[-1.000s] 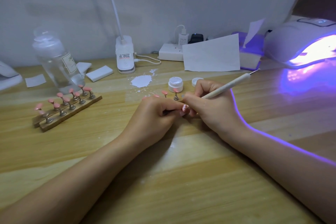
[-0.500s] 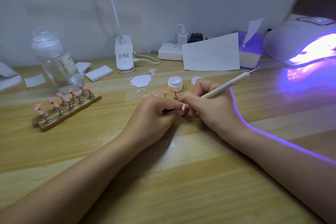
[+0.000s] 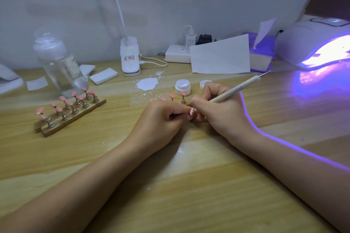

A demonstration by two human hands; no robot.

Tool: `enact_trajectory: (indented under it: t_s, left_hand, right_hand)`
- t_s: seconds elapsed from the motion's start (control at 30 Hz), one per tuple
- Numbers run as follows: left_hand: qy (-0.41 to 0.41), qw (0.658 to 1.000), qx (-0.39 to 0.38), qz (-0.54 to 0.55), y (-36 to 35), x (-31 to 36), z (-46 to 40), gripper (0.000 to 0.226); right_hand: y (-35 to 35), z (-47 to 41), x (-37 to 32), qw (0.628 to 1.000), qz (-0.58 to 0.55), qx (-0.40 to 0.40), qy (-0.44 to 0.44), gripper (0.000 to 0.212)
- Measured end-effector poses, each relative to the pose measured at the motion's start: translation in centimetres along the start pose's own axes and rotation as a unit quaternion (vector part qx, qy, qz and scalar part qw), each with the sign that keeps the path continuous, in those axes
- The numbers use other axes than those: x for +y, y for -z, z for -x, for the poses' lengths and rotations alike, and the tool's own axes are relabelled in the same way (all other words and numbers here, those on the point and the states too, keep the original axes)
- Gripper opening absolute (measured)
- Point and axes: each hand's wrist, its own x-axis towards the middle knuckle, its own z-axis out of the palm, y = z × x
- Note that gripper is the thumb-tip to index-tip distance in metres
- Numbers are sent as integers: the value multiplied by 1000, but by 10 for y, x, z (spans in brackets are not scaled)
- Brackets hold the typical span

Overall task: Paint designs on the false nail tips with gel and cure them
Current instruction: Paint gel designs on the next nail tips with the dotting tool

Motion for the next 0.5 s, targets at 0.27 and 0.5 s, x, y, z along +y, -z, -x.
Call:
enact_trajectory:
  t_s: [0.27, 0.5]
  left_hand:
    - [-2, 1000, 1, -4, 0, -1, 1, 16]
    - [-1, 1000, 2, 4, 0, -1, 0, 16]
  right_hand:
    - [0, 0, 0, 1000, -4, 4, -5, 41]
    - [0, 1, -1, 1000, 0, 0, -6, 39]
